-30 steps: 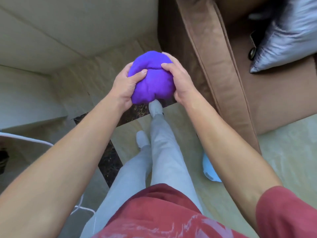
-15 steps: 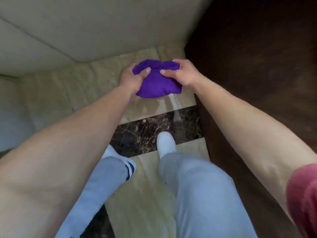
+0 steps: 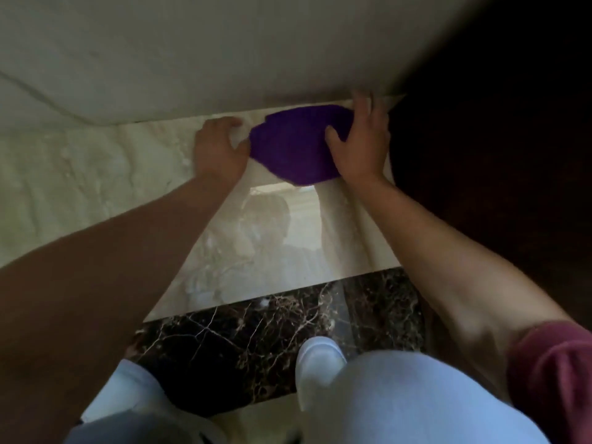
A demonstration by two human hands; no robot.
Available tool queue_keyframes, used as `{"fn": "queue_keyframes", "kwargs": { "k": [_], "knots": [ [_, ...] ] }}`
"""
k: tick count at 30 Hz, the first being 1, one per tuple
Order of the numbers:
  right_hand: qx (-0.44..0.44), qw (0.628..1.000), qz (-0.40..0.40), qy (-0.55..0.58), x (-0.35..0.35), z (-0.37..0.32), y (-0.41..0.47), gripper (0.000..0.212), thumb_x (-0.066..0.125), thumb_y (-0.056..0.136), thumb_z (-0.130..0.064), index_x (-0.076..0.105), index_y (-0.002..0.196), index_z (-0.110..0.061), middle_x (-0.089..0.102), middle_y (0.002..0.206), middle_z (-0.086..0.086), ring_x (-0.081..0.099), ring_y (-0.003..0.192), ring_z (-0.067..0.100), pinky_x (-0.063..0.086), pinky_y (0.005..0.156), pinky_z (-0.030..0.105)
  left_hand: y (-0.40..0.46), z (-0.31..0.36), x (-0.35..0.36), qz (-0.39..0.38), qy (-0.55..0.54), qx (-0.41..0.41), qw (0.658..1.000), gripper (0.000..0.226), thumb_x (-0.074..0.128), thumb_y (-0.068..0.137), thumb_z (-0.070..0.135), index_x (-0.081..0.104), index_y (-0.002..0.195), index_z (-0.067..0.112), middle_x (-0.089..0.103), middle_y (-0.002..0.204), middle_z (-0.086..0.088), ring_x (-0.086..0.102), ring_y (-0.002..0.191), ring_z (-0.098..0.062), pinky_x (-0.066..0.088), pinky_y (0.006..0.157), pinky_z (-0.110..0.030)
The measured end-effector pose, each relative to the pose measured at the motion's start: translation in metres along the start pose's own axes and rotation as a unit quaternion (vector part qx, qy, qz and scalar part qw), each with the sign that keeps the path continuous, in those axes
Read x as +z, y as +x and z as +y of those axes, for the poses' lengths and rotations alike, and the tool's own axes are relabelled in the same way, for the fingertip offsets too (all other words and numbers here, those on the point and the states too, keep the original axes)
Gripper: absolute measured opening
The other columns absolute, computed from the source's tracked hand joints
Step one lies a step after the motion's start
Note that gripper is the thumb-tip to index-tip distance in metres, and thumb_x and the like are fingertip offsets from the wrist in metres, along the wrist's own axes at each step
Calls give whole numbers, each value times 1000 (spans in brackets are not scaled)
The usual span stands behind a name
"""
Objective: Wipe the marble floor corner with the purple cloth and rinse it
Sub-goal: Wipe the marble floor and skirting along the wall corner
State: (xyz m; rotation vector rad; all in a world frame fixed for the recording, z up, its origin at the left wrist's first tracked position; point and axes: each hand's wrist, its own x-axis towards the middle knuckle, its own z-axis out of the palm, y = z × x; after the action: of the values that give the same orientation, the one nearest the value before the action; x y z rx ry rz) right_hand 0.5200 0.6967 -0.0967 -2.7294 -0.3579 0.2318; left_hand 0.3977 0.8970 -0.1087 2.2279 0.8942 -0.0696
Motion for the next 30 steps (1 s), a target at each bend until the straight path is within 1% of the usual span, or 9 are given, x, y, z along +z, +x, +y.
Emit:
{"fn": "queue_keyframes", "kwargs": {
  "k": [2, 6, 8, 11, 13, 17, 20, 25, 30],
  "knots": [
    [-56, 998, 29, -32, 4, -13, -18, 67, 55, 87, -47, 43, 150, -27, 34, 161, 17, 33, 148, 37, 29, 120, 53, -15, -32, -12, 21, 91, 7, 996, 47, 63, 91, 29, 59, 136, 16, 53, 145, -16, 48, 135, -36, 38, 111, -44],
    [-113, 978, -135, -111, 37, -26, -55, 63, 40, 94, -61, 32, 154, -42, 14, 171, 9, 9, 157, 36, 7, 124, 64, -58, -110, -38, 6, 232, 3, 973, 57, 57, 96, 41, 44, 148, 21, 32, 161, -21, 27, 151, -42, 23, 118, -61],
    [-122, 971, -132, -160, 42, -8, -43, 61, 35, 96, -63, 34, 153, -43, 16, 171, 7, 10, 157, 37, 9, 123, 65, -70, -148, -52, -4, 260, -24, 965, 60, 46, 100, 52, 33, 153, 29, 23, 166, -19, 18, 155, -42, 16, 120, -66],
    [-78, 973, -83, -202, 25, 36, -10, 62, 36, 95, -59, 34, 154, -40, 20, 169, 11, 19, 155, 36, 20, 121, 62, -78, -178, -70, -29, 266, -68, 961, 63, 34, 98, 65, 24, 155, 39, 16, 168, -17, 14, 156, -43, 14, 118, -70],
    [-50, 971, -78, -219, 16, 53, 3, 63, 36, 95, -57, 30, 155, -37, 16, 170, 14, 19, 155, 35, 24, 120, 58, -80, -178, -76, -50, 265, -75, 960, 68, 39, 95, 67, 23, 155, 39, 10, 170, -16, 9, 157, -41, 14, 118, -71],
    [55, 984, -93, -144, 44, -7, 3, 67, 45, 93, -55, 34, 156, -35, 13, 171, 14, 11, 157, 35, 11, 125, 57, -107, -179, -99, -55, 260, -121, 956, 81, 60, 90, 58, 25, 157, 30, -3, 171, -15, 3, 158, -41, 16, 117, -71],
    [68, 980, -114, -146, 65, -59, -10, 68, 43, 95, -55, 31, 158, -32, 9, 171, 17, 5, 158, 36, 7, 125, 58, -120, -181, -110, -73, 215, -189, 955, 84, 61, 90, 58, 21, 159, 33, -7, 172, -10, 0, 159, -35, 16, 121, -67],
    [-35, 982, -118, -141, 115, -155, -69, 65, 44, 96, -52, 35, 156, -31, 12, 169, 20, 7, 157, 39, 5, 124, 60, -145, -205, -122, -76, 180, -217, 956, 81, 59, 90, 60, 21, 159, 39, -4, 173, -5, 0, 159, -32, 12, 124, -61],
    [-304, 918, -209, -145, 169, -257, -109, 63, 34, 98, -58, 34, 156, -35, 16, 170, 16, 12, 157, 36, 7, 125, 56, -181, -250, -131, -43, 178, -249, 951, 88, 62, 86, 62, 19, 158, 36, 2, 173, -6, 5, 159, -33, 14, 125, -59]
  ]
}}
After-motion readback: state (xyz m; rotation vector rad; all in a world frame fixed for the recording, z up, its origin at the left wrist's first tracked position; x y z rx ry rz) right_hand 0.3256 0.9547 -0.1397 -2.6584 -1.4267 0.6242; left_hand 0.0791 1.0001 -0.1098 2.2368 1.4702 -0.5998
